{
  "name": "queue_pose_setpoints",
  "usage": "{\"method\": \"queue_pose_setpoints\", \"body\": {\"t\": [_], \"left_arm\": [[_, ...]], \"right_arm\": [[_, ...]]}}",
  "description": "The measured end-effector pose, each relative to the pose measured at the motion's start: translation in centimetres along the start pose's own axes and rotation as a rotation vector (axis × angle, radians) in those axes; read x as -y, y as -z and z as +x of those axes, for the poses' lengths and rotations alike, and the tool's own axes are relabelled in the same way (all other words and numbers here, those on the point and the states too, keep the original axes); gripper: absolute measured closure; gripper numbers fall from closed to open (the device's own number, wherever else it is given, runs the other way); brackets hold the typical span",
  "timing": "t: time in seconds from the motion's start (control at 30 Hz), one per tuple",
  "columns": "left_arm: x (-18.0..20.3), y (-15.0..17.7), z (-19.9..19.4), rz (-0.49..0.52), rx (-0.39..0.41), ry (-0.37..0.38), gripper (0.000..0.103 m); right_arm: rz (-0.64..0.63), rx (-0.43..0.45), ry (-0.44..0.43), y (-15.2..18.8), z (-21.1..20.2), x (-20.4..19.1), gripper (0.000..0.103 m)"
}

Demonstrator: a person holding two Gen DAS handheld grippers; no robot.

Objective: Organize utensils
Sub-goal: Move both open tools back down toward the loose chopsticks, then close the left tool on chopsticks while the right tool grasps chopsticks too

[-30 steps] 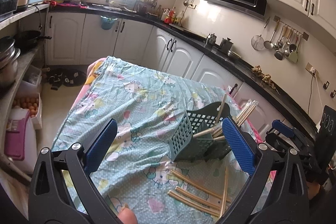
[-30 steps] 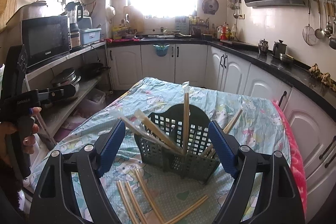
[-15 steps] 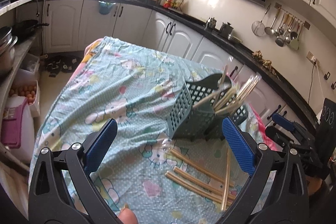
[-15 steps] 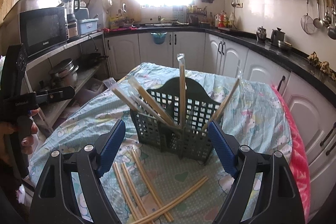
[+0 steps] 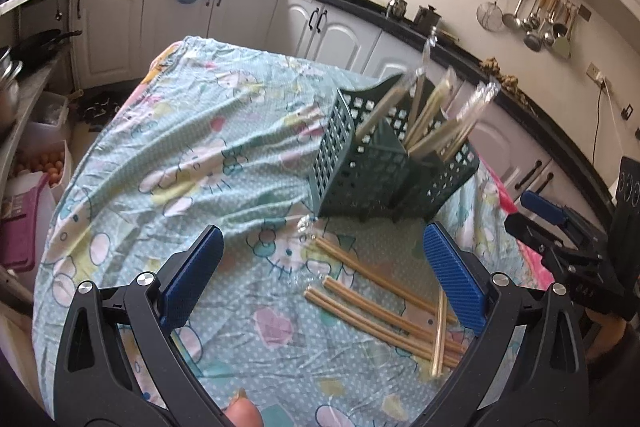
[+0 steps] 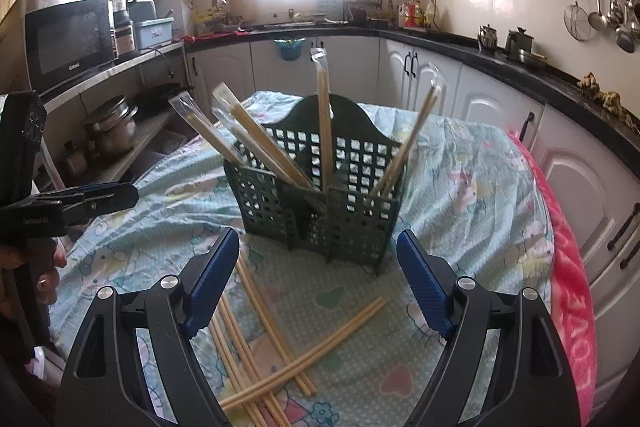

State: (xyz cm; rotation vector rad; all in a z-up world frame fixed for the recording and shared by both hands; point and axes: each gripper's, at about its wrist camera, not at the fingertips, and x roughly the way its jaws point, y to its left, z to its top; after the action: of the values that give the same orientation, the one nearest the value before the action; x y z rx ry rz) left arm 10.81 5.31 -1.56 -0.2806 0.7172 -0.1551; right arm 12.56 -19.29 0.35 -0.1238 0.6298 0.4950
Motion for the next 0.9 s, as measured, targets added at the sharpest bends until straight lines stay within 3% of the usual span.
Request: {"method": "queue_pose_setpoints", "body": {"t": [0.63,0.7,0.87,0.9], "left_arm": [[0.3,4.3,3.4,0.014,-0.157,-0.011,0.011],[0.0,4.6,3.9,0.000,-0.170,-0.002,0.019],[-1.1,5.0,5.3,-0.066,-0.219,0.039,0.057],[-1.3,5.0,5.5,-0.080,-0.228,0.044,0.060]], "right_arm": [[0.025,-0.098,0.043,3.2,3.0,2.0,0.025],[0.026,-0.114,0.047,3.6,3.5,2.2,0.025],[0.036,-0.147,0.053,4.2,4.6,2.8,0.025],[0.040,-0.155,0.052,4.3,4.9,2.9,0.025]]}}
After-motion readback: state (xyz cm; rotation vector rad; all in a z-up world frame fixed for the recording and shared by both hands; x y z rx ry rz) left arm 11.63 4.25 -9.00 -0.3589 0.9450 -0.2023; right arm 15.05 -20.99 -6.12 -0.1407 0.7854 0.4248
